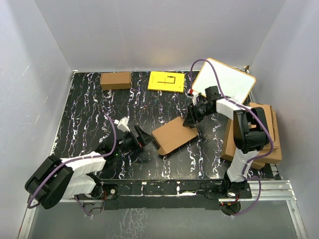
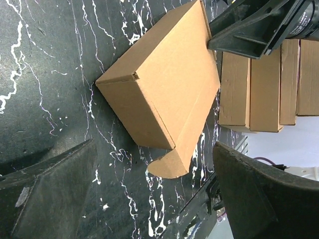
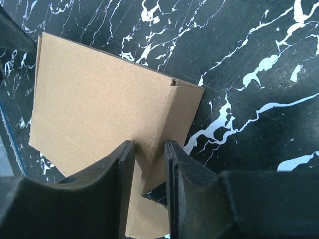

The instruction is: Fold the paper box

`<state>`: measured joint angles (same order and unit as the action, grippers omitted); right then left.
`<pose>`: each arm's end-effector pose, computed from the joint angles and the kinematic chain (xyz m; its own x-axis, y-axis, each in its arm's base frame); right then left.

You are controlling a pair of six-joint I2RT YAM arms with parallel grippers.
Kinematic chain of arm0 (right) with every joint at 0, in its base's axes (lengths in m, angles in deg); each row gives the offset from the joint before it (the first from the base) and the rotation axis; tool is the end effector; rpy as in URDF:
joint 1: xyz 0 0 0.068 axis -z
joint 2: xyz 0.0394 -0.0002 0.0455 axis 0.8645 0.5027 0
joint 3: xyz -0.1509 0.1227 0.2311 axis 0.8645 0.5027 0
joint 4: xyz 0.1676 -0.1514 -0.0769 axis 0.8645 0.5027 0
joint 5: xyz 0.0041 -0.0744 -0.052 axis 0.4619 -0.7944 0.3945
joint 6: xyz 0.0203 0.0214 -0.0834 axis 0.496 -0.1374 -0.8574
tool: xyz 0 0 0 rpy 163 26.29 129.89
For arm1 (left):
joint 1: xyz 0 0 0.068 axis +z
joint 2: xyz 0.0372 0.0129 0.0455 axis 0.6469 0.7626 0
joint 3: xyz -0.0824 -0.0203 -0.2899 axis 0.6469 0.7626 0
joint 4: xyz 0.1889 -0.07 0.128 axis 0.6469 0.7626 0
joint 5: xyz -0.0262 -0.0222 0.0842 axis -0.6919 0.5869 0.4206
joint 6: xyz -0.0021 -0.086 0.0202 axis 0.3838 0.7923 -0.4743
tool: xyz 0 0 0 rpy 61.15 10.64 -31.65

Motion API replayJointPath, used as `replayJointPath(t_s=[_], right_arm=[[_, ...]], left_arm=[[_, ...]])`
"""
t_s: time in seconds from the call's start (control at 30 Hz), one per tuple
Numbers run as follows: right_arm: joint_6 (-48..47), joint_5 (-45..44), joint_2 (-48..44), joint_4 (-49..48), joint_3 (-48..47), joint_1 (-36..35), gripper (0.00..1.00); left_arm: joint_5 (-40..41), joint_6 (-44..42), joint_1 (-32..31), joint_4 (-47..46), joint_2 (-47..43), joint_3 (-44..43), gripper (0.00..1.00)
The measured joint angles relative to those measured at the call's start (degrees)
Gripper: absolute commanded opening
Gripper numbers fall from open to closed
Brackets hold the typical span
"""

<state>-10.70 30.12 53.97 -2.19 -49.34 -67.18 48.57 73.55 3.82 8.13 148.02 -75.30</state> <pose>0.3410 0.1060 0.1873 -0.7496 -0.3131 -0.5831 -0.6508 0.5096 0.5629 0.1792 -0.1493 0.2019 -0.7221 -0.4948 -0.4834 0.2075 0.5117 -0.8337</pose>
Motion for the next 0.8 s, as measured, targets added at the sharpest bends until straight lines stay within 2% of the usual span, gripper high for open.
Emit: replayJointPath(t_s=[0.53,0.8], right_arm=[[7.9,7.4,1.1,-4.6,2.6,0.2,0.16],[11.5,7.7,1.1,-7.7,3.5,0.2,0.15]], left_arm=[[0.2,2.8,0.0,-1.7,6.5,-0.1,0.97],[2.0,5.6,-0.5,-4.3,6.5,0.0,0.97]])
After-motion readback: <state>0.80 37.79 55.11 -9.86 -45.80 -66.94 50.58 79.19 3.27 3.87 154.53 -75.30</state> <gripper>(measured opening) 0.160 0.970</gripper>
